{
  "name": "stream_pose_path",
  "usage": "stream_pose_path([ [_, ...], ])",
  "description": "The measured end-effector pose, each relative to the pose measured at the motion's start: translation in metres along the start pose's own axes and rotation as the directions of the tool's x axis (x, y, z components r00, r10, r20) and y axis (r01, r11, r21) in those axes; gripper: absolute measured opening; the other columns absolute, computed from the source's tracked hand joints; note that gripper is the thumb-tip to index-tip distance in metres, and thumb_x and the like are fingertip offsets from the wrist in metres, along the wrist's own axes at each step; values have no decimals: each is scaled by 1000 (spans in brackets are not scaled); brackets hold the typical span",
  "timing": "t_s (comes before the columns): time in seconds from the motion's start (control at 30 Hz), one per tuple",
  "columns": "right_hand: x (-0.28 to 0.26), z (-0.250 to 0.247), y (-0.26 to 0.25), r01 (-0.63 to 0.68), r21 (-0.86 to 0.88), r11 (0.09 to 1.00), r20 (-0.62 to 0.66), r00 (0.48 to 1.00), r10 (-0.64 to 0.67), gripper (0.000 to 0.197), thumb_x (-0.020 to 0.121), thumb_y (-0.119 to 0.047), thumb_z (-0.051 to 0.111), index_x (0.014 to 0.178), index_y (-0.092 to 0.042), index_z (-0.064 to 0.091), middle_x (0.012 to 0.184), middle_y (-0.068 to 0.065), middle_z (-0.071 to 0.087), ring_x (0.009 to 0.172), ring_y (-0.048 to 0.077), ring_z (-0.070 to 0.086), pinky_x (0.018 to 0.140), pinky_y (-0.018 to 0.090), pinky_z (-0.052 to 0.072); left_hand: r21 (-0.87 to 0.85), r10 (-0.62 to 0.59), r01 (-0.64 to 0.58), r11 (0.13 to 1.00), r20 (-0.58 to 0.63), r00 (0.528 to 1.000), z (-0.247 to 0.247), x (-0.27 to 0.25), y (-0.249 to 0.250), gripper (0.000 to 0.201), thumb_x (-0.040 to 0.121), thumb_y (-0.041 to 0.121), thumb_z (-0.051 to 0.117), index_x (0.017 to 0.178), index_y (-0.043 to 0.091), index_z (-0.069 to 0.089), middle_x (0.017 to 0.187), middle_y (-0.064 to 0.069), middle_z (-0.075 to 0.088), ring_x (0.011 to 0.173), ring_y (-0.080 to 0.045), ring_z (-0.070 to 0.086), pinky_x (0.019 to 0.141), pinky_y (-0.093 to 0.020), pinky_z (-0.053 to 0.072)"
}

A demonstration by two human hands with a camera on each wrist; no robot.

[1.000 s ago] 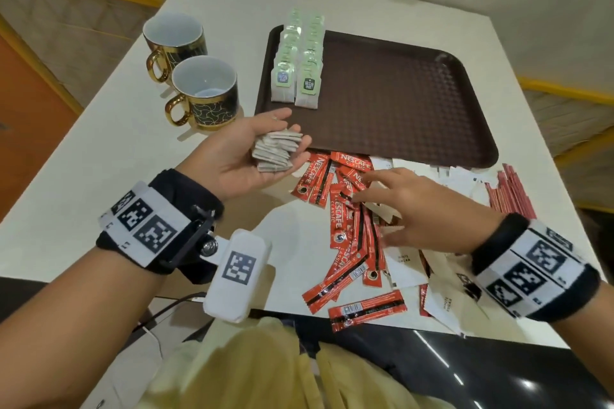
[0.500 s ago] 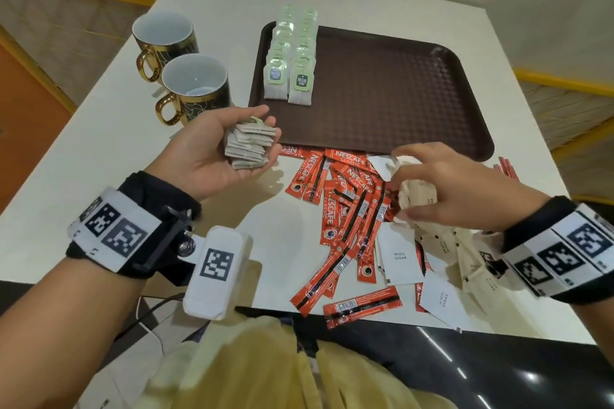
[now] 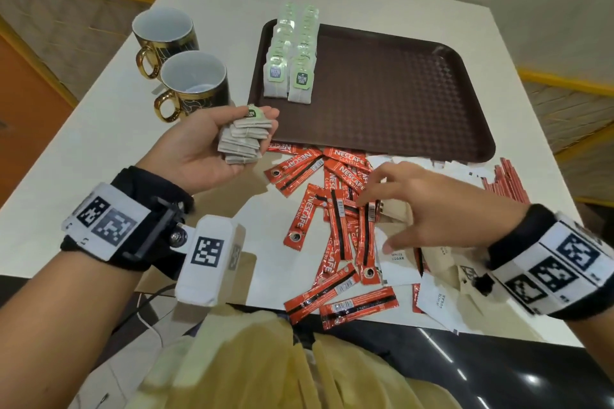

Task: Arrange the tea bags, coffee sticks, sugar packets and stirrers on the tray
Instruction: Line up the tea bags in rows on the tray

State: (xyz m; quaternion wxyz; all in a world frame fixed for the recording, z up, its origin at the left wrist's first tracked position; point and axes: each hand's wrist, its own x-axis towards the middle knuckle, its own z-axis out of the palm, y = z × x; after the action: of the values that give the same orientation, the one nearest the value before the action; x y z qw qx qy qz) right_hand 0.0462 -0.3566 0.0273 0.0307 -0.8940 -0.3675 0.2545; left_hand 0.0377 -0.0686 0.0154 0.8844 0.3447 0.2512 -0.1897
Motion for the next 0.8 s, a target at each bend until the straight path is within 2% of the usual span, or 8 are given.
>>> stream_pose_path([
  [0.1,1,17,-19,105,-19,994,27,994,-105,71,70,-52,77,133,-36,49,118,-13,41,105,5,40,89,27,46,1,25,-25,1000,-18,1000,4,3,1,32,99,16,48,124,4,62,102,-8,74,79,-15,73,66,-24,59],
  [0.2,-3,32,-36,227,-31,973,84,971,-224,68,71,-52,76,130,-33,49,111,-11,40,98,6,39,79,28,44,-51,48,-50,997,-32,998,2,4,7,30,101,19,47,123,8,64,106,-7,74,81,-16,74,66,-26,60],
  [0.3,-4,46,-45,306,-26,952,120,946,-301,55,77,-38,75,128,-30,53,107,-6,44,95,11,41,74,31,42,-59,80,-82,995,-35,996,-3,5,13,30,101,22,46,124,11,63,106,-5,74,84,-15,73,74,-28,60],
  [0.37,-1,54,-48,328,-13,945,94,941,-325,42,87,-30,67,127,-28,54,110,-3,49,99,16,47,77,35,47,-33,97,-98,995,-32,995,-4,5,15,31,101,23,46,124,12,63,104,-3,74,86,-16,73,78,-31,60],
  [0.53,15,55,-52,266,-68,962,-14,964,-267,30,96,-31,54,125,-25,49,114,-4,52,102,21,56,71,41,51,16,38,-39,999,33,999,2,7,10,31,99,20,47,119,1,62,101,-13,70,92,-24,73,76,-46,61],
  [0.67,29,27,-53,168,-57,984,-93,981,-173,35,94,-41,57,122,-24,47,113,-8,52,97,14,54,74,35,49,128,28,-42,991,106,994,17,10,0,28,100,12,43,117,-2,60,107,-16,72,95,-24,73,75,-39,61],
  [0.73,38,5,-46,136,88,987,-255,961,-110,23,91,-41,60,107,-26,52,100,-12,56,85,9,53,71,33,48,207,43,-75,975,152,987,21,14,-4,29,99,11,45,123,2,59,114,-12,72,98,-22,72,76,-35,61],
  [0.8,49,-15,-34,114,260,959,-455,890,18,13,90,-34,64,94,-23,58,86,-9,60,76,9,56,69,32,48,296,66,-118,948,181,981,22,17,-7,33,92,12,54,123,5,61,117,-12,70,100,-23,71,78,-32,60],
])
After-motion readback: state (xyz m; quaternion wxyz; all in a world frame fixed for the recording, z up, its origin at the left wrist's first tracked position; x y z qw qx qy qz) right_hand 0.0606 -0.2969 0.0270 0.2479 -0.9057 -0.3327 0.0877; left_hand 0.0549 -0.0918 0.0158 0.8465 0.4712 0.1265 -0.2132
